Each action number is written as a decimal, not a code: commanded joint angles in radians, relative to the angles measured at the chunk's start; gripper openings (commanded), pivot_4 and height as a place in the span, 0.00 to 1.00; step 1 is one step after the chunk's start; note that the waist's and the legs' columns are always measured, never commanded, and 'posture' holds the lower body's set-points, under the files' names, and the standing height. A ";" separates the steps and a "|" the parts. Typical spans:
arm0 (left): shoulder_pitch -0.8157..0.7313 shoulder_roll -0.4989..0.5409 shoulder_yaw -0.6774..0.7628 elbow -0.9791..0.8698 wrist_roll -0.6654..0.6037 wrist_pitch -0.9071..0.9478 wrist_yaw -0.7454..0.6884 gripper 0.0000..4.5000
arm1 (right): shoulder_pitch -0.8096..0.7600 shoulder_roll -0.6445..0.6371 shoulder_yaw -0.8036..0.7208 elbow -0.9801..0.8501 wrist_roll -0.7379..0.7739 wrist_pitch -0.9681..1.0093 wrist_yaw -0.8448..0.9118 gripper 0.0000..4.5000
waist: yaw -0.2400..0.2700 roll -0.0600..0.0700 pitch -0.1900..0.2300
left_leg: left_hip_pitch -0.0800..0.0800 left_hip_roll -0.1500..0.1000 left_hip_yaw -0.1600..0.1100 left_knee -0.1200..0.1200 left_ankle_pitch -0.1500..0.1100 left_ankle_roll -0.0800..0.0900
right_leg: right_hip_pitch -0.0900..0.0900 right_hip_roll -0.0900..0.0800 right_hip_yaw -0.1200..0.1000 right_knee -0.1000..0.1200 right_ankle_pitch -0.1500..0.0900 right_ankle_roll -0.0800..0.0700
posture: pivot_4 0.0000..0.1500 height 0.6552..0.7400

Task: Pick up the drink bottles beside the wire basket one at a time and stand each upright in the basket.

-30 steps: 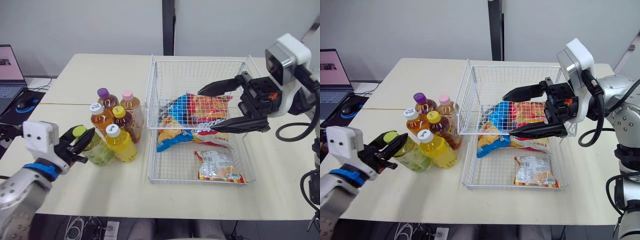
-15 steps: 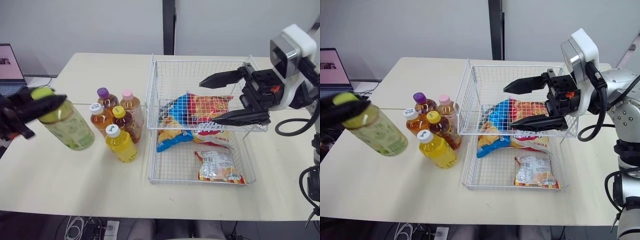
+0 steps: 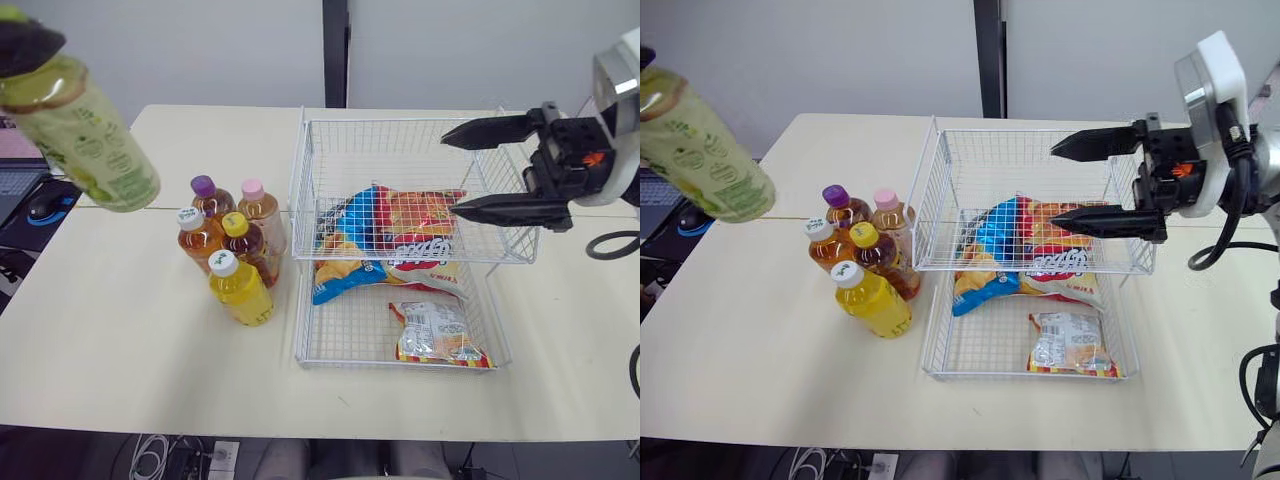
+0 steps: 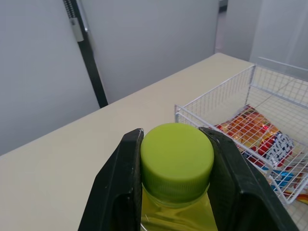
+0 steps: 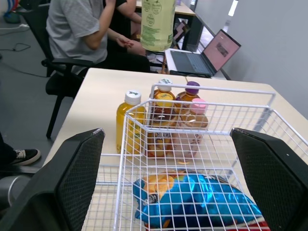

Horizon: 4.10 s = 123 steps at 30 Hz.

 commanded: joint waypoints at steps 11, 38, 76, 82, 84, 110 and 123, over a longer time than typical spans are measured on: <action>-1.013 -0.592 -0.585 0.327 0.523 0.081 -0.328 0.30 | 0.127 -0.098 -0.182 -0.103 0.046 0.038 -0.107 1.00 | -0.002 -0.001 0.001 | -0.010 0.000 -0.001 0.016 0.000 0.000 | 0.000 0.006 -0.002 0.002 0.002 0.004 | 1.00 1.00; -1.201 -1.493 -0.524 1.028 1.076 -0.572 -0.268 0.30 | 0.421 -0.223 -0.503 -0.214 0.057 0.131 -0.288 1.00 | -0.001 -0.002 0.002 | -0.012 -0.002 0.001 0.017 0.000 0.001 | -0.001 0.002 -0.003 0.002 0.002 0.005 | 1.00 1.00; -1.272 -1.523 -0.387 1.137 1.213 -0.562 -0.304 1.00 | 0.499 -0.214 -0.598 -0.246 0.142 0.101 -0.377 1.00 | 0.000 -0.002 0.002 | -0.010 -0.003 0.002 0.018 0.001 0.001 | 0.000 0.002 -0.003 0.006 0.003 0.006 | 1.00 1.00; -1.267 -1.451 -0.386 1.082 1.207 -0.517 -0.354 1.00 | 0.504 -0.217 -0.594 -0.237 0.137 0.088 -0.367 1.00 | 0.000 -0.002 0.002 | -0.009 -0.003 0.002 0.018 0.001 0.001 | 0.000 0.002 -0.003 0.008 0.003 0.006 | 1.00 1.00; -1.266 -1.425 -0.384 1.062 1.203 -0.499 -0.372 1.00 | 0.502 -0.219 -0.586 -0.233 0.133 0.080 -0.366 1.00 | 0.000 -0.002 0.002 | -0.009 -0.003 0.001 0.018 0.001 0.001 | 0.000 0.002 -0.003 0.008 0.003 0.006 | 1.00 1.00; -0.615 -0.651 -0.202 0.064 1.046 0.027 -0.372 1.00 | 0.115 -0.106 -0.144 -0.276 0.335 0.099 -0.375 1.00 | -0.025 -0.001 0.001 | -0.008 -0.002 -0.005 0.020 0.001 0.001 | 0.000 0.003 -0.001 0.011 0.002 0.005 | 1.00 1.00; 0.306 -0.547 0.425 -0.187 0.950 0.150 -0.402 1.00 | -0.066 0.010 0.082 -0.197 0.267 0.193 -0.330 1.00 | -0.010 0.000 0.001 | -0.007 -0.001 -0.004 0.019 0.001 0.002 | -0.001 0.002 0.001 0.010 0.002 0.005 | 1.00 1.00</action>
